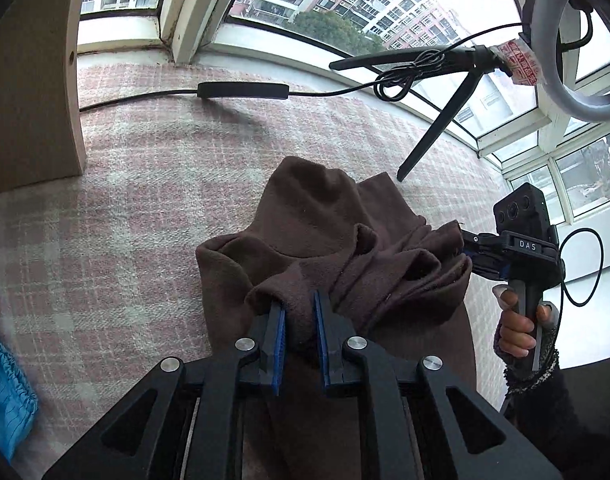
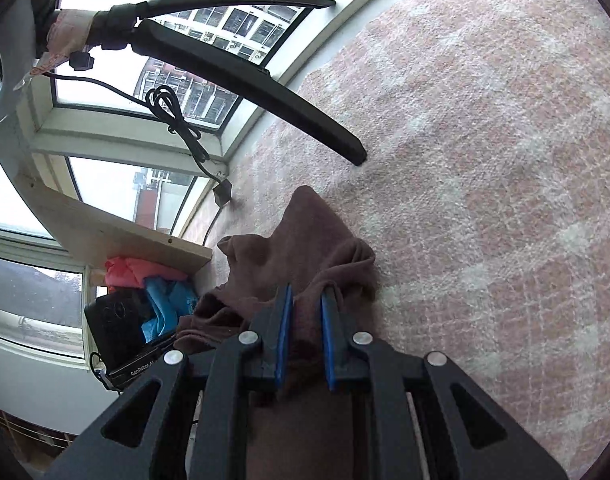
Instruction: Fold clothes
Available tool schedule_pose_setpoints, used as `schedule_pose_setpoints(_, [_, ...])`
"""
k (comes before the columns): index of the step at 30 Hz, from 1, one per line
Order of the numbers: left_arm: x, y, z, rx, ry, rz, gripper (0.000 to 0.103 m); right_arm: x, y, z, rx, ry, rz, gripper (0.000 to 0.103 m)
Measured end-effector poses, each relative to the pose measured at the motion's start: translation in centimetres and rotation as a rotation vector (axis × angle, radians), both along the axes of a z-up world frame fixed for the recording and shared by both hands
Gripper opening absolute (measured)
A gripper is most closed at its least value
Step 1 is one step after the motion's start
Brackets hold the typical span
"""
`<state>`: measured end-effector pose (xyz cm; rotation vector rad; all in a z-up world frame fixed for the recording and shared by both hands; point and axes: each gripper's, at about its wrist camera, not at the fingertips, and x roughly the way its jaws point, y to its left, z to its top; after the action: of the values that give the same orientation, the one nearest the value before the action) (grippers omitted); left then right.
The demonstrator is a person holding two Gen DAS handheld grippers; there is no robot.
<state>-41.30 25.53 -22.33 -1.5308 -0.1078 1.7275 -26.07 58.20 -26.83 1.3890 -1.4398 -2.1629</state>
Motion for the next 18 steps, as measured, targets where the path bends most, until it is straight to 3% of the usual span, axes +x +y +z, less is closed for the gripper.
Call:
schedule_pose_setpoints(2, [-0.3,-0.6,1.1,0.032,-0.009,0.022,0.030,0.5,0.6,0.7,-0.012,0.002,0.002,0.020])
schedule_pose_setpoints(5, [0.0,-2.1,4.4,0.058,0.093,0.044,0.044,2.6,2.0,3.5,0.066,0.081,-0.041,0.054])
schedule_pose_setpoints(6, [0.3,-2.7,5.5,0.064,0.141,0.041,0.045,3.3,2.4,4.3,0.089,0.107,-0.046,0.057])
schedule_pose_setpoints(10, [2.4,-3.8,7.3,0.051,0.360,-0.051,0.051,5.2,2.6,6.4,0.219,0.171,0.000,0.057])
schedule_pose_setpoints(13, [4.1,-2.0,5.7,-0.029,0.455,-0.185,0.051,5.0,0.6,6.3,0.365,0.164,0.097,0.057])
schedule_pose_setpoints(15, [5.0,-0.4,4.6,-0.093,0.527,-0.271,0.051,4.1,-0.8,5.4,0.400,0.162,0.170,0.057])
schedule_pose_setpoints(18, [4.6,0.8,3.3,-0.091,0.509,-0.289,0.049,2.6,-3.0,4.3,0.468,0.167,0.244,0.057])
